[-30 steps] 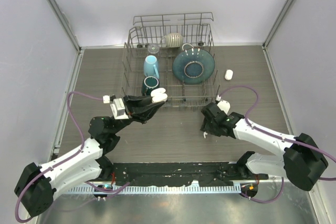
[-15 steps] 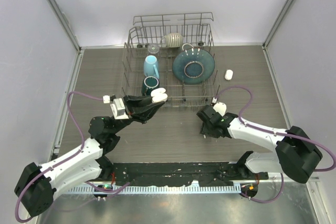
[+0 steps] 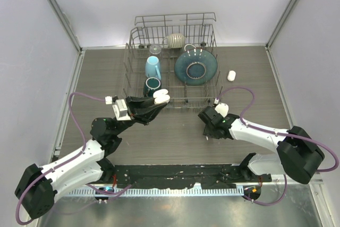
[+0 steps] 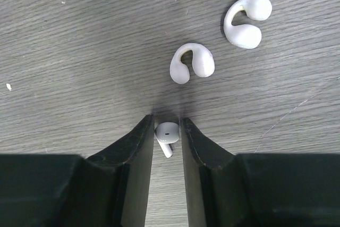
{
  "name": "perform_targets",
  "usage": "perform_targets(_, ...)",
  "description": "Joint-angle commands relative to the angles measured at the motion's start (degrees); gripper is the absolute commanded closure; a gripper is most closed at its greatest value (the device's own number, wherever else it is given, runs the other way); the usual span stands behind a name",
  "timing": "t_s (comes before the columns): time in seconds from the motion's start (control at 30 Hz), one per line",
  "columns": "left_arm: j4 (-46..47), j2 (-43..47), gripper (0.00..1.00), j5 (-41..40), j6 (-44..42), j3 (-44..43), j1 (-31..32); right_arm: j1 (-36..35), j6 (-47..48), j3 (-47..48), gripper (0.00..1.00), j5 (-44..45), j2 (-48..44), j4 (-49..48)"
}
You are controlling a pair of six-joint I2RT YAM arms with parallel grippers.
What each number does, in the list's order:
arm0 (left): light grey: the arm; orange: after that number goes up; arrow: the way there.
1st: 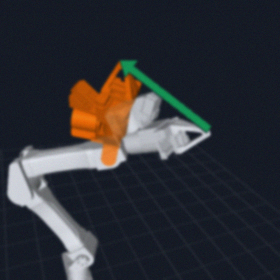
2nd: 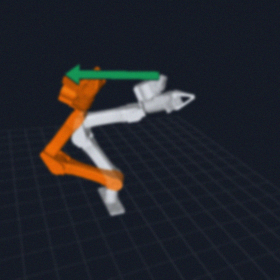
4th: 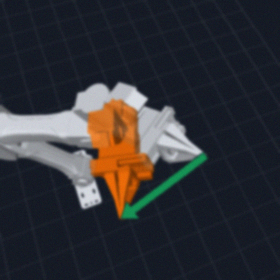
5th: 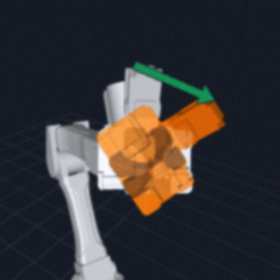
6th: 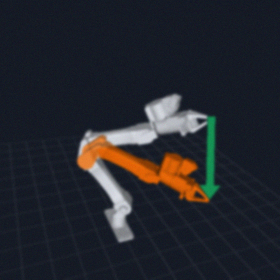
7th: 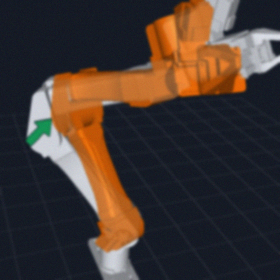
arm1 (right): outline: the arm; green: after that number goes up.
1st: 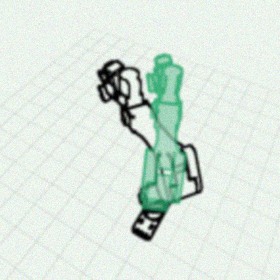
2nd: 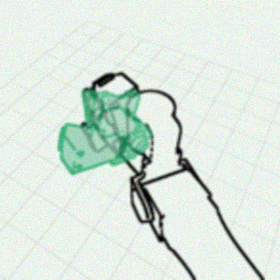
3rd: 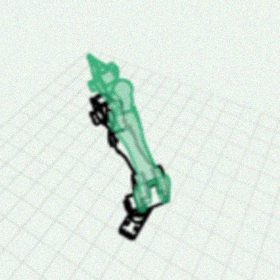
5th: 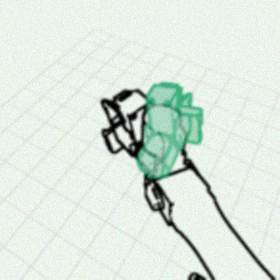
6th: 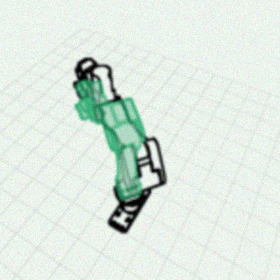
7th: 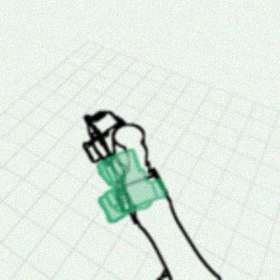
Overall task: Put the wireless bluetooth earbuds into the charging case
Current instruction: Pick up the earbud from the center of the board.
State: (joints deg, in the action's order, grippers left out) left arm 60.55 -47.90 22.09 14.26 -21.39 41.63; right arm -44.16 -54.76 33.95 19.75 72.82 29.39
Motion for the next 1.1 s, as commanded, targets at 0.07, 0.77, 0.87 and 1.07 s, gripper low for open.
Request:
perform_targets(0.07,3.1,0.0,1.0,-0.4,-0.8,0.0,0.3,-0.3,-0.3,1.3,0.69,1.8,0.7,-1.3)
perform_targets(0.77,3.2,-0.6,1.0,-0.3,-0.3,0.0,0.2,-1.5,0.1,0.2,0.64,0.6,-0.1,-1.4)
perform_targets(0.87,3.3,-0.8,1.0,-0.2,-0.2,-0.1,0.3,-1.6,-0.1,0.1,0.65,0.6,0.0,-1.5)
perform_targets(1.07,3.3,-0.8,1.0,-0.1,0.1,-0.1,0.3,-1.8,-0.4,-0.2,0.64,0.8,-0.1,-1.3)
